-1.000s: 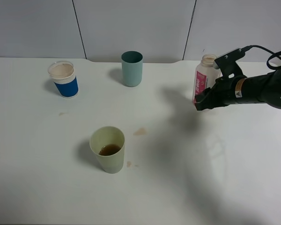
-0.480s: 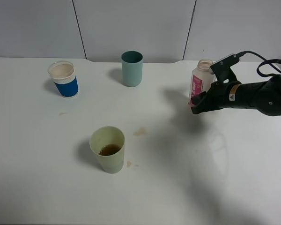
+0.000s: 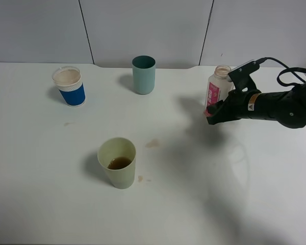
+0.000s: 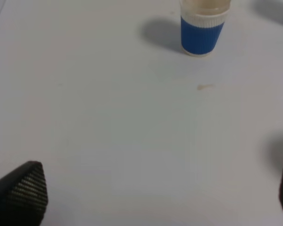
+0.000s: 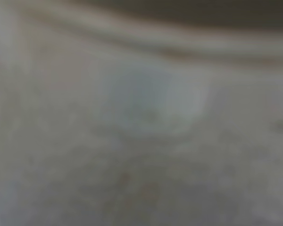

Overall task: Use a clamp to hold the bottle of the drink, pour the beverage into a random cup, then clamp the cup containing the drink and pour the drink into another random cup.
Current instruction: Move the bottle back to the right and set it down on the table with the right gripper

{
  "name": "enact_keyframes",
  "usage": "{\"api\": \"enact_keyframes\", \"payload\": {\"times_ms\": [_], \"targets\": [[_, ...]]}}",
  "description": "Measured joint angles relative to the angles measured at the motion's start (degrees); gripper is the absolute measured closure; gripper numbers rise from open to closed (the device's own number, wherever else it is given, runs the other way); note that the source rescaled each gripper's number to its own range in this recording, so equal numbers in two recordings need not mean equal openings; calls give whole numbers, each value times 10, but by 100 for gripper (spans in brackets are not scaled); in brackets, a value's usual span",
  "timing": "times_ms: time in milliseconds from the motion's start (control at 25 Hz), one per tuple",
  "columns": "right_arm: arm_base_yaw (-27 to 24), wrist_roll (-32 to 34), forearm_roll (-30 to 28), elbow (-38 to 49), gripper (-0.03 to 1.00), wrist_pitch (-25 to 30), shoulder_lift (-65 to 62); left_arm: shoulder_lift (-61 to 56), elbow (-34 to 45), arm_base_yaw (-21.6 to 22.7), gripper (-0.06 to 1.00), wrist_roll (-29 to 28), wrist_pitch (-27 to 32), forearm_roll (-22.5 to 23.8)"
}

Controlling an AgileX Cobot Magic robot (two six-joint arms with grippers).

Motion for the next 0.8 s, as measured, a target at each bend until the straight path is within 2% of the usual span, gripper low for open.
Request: {"api": "enact_keyframes", "payload": {"times_ms": [240,360,480,560,600,680,800], "targets": [[0,0,1,0,97,-10,3,0,0,0,-6,0,0,0],[0,0,3,0,93,-10,3,0,0,0,-6,0,0,0],[0,0,8,0,76,-14,3,0,0,0,-6,0,0,0],[0,2,12,0,61,-18,3,0,0,0,-6,0,0,0],[0,6,17,0,49,-19,3,0,0,0,-6,0,0,0],[0,12,20,0,37,-19,3,0,0,0,-6,0,0,0],[0,27,20,0,32,-20,3,0,0,0,-6,0,0,0]]}}
